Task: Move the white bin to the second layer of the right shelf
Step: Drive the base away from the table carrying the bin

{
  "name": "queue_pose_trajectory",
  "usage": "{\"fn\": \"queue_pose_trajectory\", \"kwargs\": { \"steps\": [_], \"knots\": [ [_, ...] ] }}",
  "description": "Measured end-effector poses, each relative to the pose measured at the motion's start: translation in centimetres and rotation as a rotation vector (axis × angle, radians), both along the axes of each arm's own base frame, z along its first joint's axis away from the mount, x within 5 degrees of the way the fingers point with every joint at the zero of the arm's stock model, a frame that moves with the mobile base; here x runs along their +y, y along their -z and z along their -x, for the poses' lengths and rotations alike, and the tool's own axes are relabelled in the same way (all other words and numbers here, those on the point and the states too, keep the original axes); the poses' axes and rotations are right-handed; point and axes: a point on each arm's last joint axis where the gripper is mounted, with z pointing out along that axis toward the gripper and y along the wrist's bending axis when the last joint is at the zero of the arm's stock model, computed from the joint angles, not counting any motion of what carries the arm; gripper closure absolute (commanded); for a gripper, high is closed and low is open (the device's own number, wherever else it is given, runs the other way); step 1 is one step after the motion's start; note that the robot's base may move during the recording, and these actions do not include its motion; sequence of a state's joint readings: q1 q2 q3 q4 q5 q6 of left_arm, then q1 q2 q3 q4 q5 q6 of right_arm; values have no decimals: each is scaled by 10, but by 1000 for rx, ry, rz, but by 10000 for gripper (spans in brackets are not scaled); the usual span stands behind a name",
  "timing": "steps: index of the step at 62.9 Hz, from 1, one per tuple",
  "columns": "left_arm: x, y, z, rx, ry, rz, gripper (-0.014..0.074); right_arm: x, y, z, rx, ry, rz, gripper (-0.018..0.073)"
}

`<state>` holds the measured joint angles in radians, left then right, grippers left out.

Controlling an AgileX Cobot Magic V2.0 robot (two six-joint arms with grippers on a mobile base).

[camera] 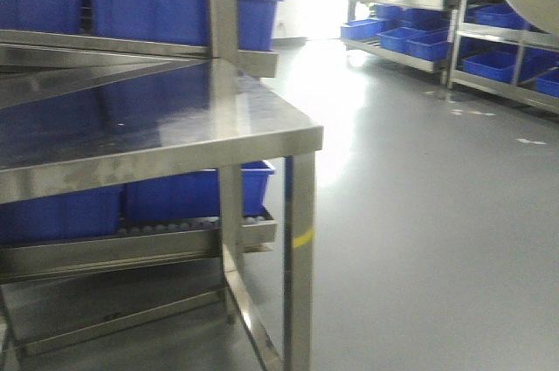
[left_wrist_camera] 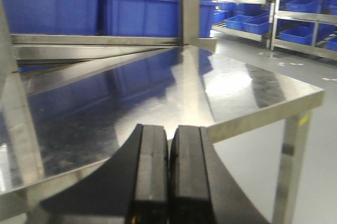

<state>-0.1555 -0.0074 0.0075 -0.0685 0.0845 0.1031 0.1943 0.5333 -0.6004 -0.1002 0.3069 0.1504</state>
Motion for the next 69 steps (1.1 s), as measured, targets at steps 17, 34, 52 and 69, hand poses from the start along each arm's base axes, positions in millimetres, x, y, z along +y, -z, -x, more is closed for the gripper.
{"fn": "queue_pose_trajectory", "kwargs": {
  "steps": [17, 34, 52, 69],
  "knots": [
    [0, 0, 0, 0, 0, 0, 512, 0, 0, 0, 0, 0, 0, 502],
    [0, 0, 0, 0, 0, 0, 512, 0, 0, 0, 0, 0, 0, 502],
    [0, 0, 0, 0, 0, 0, 512, 0, 0, 0, 0, 0, 0, 502],
    [0, 0, 0, 0, 0, 0, 512, 0, 0, 0, 0, 0, 0, 502]
  ]
}}
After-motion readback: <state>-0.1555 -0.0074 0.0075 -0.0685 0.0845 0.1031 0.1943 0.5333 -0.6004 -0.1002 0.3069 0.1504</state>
